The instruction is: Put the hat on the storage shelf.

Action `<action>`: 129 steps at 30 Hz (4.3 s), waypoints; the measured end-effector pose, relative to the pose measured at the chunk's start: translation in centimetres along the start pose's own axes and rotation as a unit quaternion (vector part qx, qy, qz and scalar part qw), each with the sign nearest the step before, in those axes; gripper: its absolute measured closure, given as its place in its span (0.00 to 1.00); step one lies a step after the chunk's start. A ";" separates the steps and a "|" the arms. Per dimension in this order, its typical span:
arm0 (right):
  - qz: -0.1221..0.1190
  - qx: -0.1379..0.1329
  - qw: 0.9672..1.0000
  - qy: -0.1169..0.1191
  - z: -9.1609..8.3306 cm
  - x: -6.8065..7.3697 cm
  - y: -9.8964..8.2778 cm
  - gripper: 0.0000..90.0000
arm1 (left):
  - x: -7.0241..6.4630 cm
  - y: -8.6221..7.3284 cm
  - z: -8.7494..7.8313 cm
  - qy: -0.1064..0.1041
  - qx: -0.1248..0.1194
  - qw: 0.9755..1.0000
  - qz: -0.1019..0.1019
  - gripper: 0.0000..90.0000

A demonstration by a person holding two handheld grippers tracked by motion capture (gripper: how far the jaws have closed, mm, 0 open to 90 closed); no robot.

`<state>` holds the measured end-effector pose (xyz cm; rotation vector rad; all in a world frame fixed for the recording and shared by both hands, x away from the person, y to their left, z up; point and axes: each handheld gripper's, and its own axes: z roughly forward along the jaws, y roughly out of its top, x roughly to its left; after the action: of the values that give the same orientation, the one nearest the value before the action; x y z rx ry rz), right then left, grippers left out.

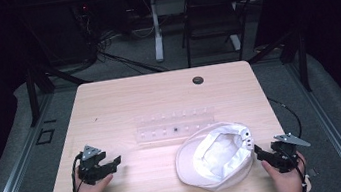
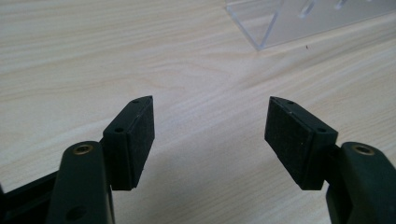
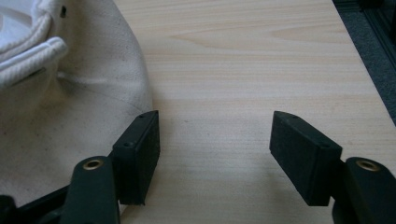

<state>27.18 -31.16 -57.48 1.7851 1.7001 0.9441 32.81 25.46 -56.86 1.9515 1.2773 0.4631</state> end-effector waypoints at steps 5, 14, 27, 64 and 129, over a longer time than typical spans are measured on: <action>-0.017 0.020 1.000 0.001 -0.3 0.0 0.4 0.36 | 0.2 0.1 -0.3 -0.005 -0.014 1.000 -0.016 0.42; -0.052 0.048 0.997 -0.009 -1.2 0.3 1.8 0.38 | -0.1 0.1 -0.1 0.003 0.000 1.000 -0.007 0.40; -0.045 0.122 0.991 0.025 -2.5 0.3 5.5 0.36 | -0.4 0.1 0.2 0.003 0.008 1.000 -0.002 0.40; -0.051 0.147 0.987 0.042 -3.0 2.7 9.7 0.39 | -0.3 0.1 0.2 0.017 0.010 1.000 -0.022 0.35; -0.032 0.316 0.947 0.048 0.5 5.7 12.1 0.48 | 0.1 0.0 0.1 0.017 0.016 0.999 -0.027 0.41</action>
<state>35.25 -26.67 -47.79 2.0676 2.2892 0.4825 32.93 25.51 -56.88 1.9377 1.3631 0.4525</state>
